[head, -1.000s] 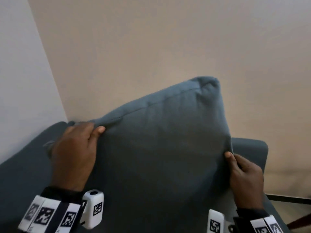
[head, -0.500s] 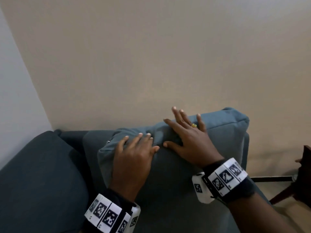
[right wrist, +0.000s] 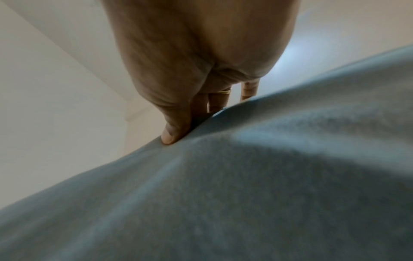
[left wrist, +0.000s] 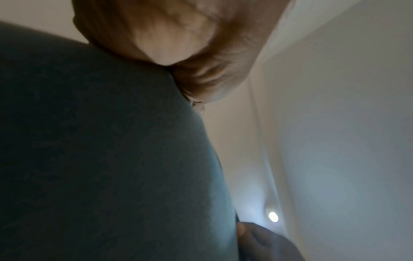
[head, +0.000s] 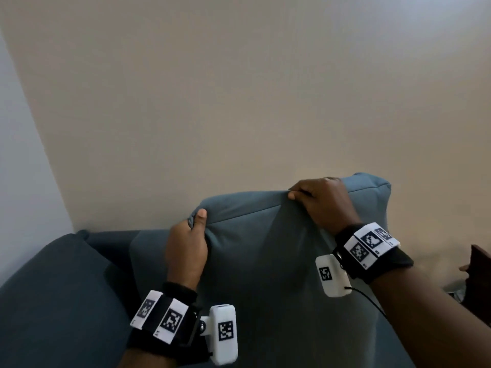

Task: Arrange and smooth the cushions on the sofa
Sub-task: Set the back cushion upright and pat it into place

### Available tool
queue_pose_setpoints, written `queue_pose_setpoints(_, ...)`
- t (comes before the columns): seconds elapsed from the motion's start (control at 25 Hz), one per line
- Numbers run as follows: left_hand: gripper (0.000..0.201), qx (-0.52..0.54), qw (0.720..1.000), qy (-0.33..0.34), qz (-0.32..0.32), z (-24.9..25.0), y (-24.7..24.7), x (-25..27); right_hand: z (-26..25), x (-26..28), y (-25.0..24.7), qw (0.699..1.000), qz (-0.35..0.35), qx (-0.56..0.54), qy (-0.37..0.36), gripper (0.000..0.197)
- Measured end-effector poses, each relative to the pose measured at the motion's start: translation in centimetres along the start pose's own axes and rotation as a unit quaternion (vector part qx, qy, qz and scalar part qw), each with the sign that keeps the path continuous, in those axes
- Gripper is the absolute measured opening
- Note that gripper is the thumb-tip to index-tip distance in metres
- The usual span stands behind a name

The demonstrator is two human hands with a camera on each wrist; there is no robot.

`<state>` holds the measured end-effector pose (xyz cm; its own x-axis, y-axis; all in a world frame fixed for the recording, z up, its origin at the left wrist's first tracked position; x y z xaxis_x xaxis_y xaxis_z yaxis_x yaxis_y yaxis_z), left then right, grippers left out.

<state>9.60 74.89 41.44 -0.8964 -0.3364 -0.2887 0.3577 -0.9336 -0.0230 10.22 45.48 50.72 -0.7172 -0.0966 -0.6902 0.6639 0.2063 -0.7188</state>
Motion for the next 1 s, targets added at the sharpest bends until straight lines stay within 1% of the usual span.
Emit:
queue_pose_setpoints(0.08,0.048,0.019,0.998,0.054,0.017,2.3,-1.3,-0.3,-1.2,-0.2,-3.1,0.998,0.052,-0.019,-0.008,0.027)
queue_pose_setpoints(0.12,0.043,0.024,0.997,0.079,0.013,3.0,-1.8,-0.1,-1.8,0.6,-4.0,0.997,0.066,-0.03,-0.007,0.025)
queue_pose_setpoints(0.16,0.038,0.026,0.995,0.097,-0.003,2.9,-1.9,0.3,-2.1,1.8,-4.2,0.997,0.064,-0.03,-0.009,0.023)
queue_pose_setpoints(0.2,0.039,0.028,0.995,0.099,-0.022,2.1,-1.9,1.0,-2.3,3.6,-3.7,0.999,0.036,-0.022,-0.011,0.021)
queue_pose_setpoints(0.28,0.057,0.032,0.996,0.063,-0.057,-1.4,-2.3,3.2,-2.7,7.7,-0.6,0.997,-0.068,-0.026,-0.014,0.015)
queue_pose_setpoints(0.32,0.06,0.051,0.996,0.049,-0.059,-2.9,-2.6,4.5,-2.7,9.1,0.8,0.993,-0.111,-0.033,-0.012,0.015)
queue_pose_setpoints(0.36,0.058,0.087,0.993,0.047,-0.061,-3.7,-2.7,5.6,-2.8,9.8,1.0,0.992,-0.117,-0.036,-0.01,0.019)
queue_pose_setpoints(0.44,0.049,0.161,0.982,0.076,-0.071,-3.1,-2.4,6.7,-3.5,8.9,-0.7,0.996,-0.073,-0.05,-0.002,0.037)
queue_pose_setpoints(0.48,0.049,0.183,0.976,0.089,-0.079,-2.5,-2.3,6.5,-5.0,8.3,-0.8,0.994,-0.091,-0.055,-0.013,0.048)
queue_pose_setpoints(0.52,0.048,0.19,0.972,0.097,-0.094,-1.8,-2.1,6.2,-7.5,8.1,-0.3,0.988,-0.141,-0.047,-0.04,0.06)
queue_pose_setpoints(0.56,0.046,0.184,0.972,0.099,-0.111,-1.1,-1.7,6.0,-10.0,8.4,0.9,0.975,-0.207,-0.015,-0.082,0.072)
queue_pose_setpoints(0.6,0.044,0.175,0.971,0.096,-0.128,-0.6,-1.4,5.9,-12.1,9.0,2.5,0.95,-0.276,0.058,-0.13,0.081)
queue_pose_setpoints(0.64,0.042,0.171,0.971,0.09,-0.137,-0.6,-1.2,5.7,-13.6,9.3,3.3,0.921,-0.321,0.134,-0.174,0.085)
queue_pose_setpoints(0.68,0.04,0.172,0.972,0.082,-0.14,-0.8,-1.0,5.7,-14.7,8.7,2.8,0.91,-0.323,0.161,-0.205,0.086)
queue_pose_setpoints(0.72,0.039,0.18,0.971,0.079,-0.134,-1.1,-0.9,5.6,-15.2,7.1,0.9,0.919,-0.295,0.156,-0.21,0.085)
queue_pose_setpoints(0.76,0.039,0.192,0.971,0.072,-0.124,-1.5,-1.0,5.5,-15.8,5.0,-2.2,0.949,-0.208,0.12,-0.203,0.082)
queue_pose_setpoints(0.8,0.04,0.201,0.97,0.069,-0.116,-1.7,-1.1,5.4,-15.9,3.2,-5.6,0.978,-0.096,0.057,-0.174,0.078)
queue_pose_setpoints(0.84,0.042,0.196,0.972,0.066,-0.112,-2.0,-1.1,5.4,-15.4,2.9,-7.5,0.992,-0.018,0.002,-0.126,0.074)
queue_pose_setpoints(0.88,0.041,0.176,0.975,0.067,-0.118,-2.3,-0.9,5.3,-15.5,3.7,-7.2,0.995,0.002,-0.008,-0.102,0.072)
queue_pose_setpoints(0.92,0.039,0.142,0.979,0.073,-0.129,-2.3,-0.7,5.5,-16.3,5.1,-4.2,0.992,-0.058,0.04,-0.109,0.071)
queue_pose_setpoints(0.96,0.039,0.101,0.982,0.081,-0.138,-2.7,-0.4,5.6,-17.1,7.4,0.5,0.967,-0.181,0.108,-0.141,0.072)
queue_pose_setpoints(1.0,0.041,0.066,0.983,0.093,-0.145,-2.7,-0.2,5.9,-17.0,9.6,3.6,0.935,-0.285,0.136,-0.16,0.073)
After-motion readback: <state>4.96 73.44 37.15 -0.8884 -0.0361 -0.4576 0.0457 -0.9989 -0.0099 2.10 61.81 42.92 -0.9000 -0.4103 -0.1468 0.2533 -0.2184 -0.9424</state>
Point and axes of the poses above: each hand's wrist, its own x-axis away from the middle knuckle, its own y-axis out of the palm, z = x × y, the point moved 10 cm from there along -x, towards the middle knuckle, and after that the axes turned 13 degrees about x, right-handed, at the moved point
